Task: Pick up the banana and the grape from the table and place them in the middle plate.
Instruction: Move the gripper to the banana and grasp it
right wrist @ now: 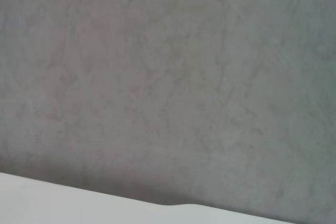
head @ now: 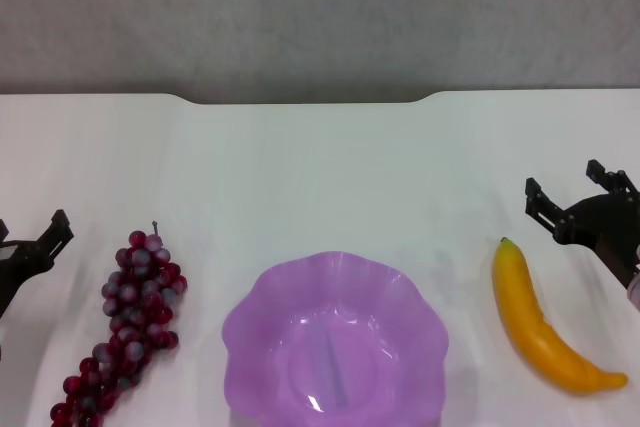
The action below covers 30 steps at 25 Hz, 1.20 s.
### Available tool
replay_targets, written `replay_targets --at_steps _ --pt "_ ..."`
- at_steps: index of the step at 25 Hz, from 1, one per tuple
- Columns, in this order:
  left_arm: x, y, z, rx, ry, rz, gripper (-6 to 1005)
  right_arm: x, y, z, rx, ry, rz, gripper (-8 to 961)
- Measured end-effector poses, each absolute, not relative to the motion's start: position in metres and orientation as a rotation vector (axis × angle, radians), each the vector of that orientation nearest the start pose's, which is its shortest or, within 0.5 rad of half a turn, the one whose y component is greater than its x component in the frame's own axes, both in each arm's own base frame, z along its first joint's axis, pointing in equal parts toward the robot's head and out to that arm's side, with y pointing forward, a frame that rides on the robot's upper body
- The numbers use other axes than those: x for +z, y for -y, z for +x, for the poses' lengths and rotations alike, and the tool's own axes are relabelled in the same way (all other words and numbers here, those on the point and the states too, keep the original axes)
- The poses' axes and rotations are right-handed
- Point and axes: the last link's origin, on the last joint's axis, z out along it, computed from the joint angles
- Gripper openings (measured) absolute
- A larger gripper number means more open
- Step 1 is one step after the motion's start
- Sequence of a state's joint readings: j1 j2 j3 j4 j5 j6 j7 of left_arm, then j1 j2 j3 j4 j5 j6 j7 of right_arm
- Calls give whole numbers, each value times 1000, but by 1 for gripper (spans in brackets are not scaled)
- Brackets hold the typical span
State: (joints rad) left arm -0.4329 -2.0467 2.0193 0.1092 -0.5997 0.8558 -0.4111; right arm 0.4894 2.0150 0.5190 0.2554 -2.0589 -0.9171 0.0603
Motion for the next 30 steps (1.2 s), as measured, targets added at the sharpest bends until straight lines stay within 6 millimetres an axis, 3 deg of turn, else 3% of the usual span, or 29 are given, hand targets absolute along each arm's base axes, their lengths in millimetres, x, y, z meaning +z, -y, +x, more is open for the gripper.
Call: replay_targets --at_steps 19,30 --pt "-12 -332 -382 -560 942 -1543 889 -47 -350 327 470 -598 -1837 879" --pt "-8 -324 -391 -541 957 -1526 889 -61 -363 310 409 -638 -1907 880"
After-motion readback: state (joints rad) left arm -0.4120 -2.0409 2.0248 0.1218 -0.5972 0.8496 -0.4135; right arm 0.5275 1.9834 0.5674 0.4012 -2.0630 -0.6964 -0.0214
